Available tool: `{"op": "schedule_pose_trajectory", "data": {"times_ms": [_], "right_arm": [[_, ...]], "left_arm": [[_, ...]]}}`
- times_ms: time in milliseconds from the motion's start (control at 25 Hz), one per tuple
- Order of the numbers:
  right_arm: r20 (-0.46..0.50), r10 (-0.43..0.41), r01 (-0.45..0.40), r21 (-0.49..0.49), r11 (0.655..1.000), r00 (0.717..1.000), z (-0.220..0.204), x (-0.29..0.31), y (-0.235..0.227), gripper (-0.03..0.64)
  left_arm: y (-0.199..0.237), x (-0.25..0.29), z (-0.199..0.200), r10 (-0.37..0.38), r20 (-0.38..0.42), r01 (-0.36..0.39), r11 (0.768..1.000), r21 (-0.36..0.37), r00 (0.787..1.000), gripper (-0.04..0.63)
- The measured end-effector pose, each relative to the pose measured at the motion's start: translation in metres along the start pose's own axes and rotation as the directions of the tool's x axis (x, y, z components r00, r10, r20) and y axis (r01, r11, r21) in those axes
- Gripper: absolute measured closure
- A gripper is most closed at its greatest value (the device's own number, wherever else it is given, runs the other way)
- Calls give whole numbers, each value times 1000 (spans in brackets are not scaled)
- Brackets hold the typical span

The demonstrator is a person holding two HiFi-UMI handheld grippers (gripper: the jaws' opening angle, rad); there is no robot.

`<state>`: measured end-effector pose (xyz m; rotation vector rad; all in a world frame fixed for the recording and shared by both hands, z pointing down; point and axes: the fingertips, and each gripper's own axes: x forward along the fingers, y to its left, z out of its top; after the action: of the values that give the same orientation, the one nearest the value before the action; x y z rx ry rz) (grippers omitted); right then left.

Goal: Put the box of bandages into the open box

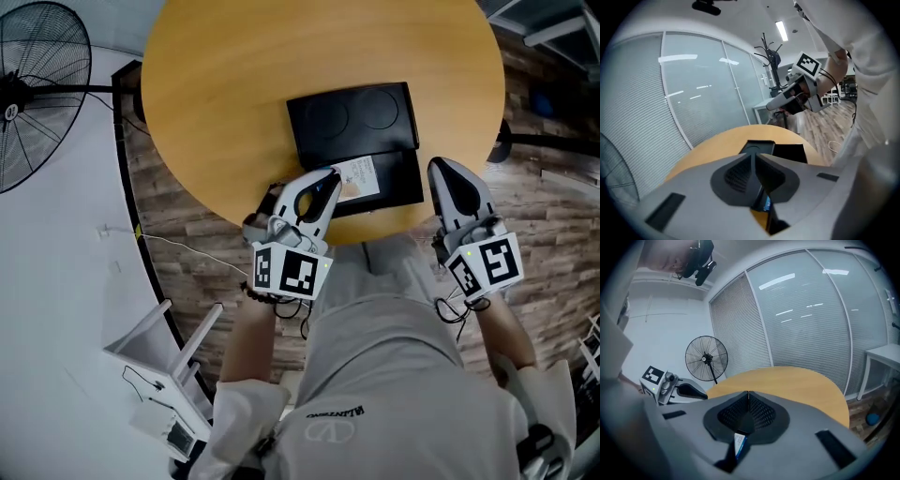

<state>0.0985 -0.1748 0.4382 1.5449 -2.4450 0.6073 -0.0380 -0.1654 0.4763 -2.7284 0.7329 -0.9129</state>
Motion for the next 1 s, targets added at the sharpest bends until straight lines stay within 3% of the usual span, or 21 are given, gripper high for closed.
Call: {"op": "schedule_pose_trajectory", "data": {"times_ms": [160, 280, 320, 400, 440, 600, 720, 880, 1000], "right_arm": [[42, -30, 31, -17, 999, 999, 20, -10, -9, 600], [82, -55, 57, -22, 998, 995, 39, -17, -17, 600], [95, -63, 65, -27, 998, 993, 45, -20, -19, 600], [123, -82, 87, -42, 995, 989, 57, -28, -24, 600], [138, -93, 101, -49, 994, 986, 63, -32, -27, 600], [187, -141, 152, -51, 987, 972, 84, -48, -42, 600], [219, -179, 191, -35, 981, 959, 96, -61, -54, 600], [259, -225, 233, -2, 972, 939, 108, -72, -69, 600], [276, -241, 249, 4, 968, 931, 113, -78, -74, 600]], "left_arm": [[32, -24, 19, 158, 87, -151, 985, -81, 984, 588], [59, -48, 35, 248, 179, -218, 961, -172, 952, 588], [68, -56, 36, 288, 192, -239, 940, -243, 938, 588], [82, -74, 31, 365, 188, -269, 877, -398, 912, 588], [88, -81, 30, 390, 190, -280, 857, -433, 901, 588], [103, -109, 29, 455, 234, -319, 834, -451, 859, 588], [110, -128, 28, 502, 249, -334, 799, -500, 828, 588], [128, -157, 19, 619, 227, -412, 710, -571, 751, 588], [140, -176, 10, 677, 212, -421, 641, -642, 705, 588]]}}
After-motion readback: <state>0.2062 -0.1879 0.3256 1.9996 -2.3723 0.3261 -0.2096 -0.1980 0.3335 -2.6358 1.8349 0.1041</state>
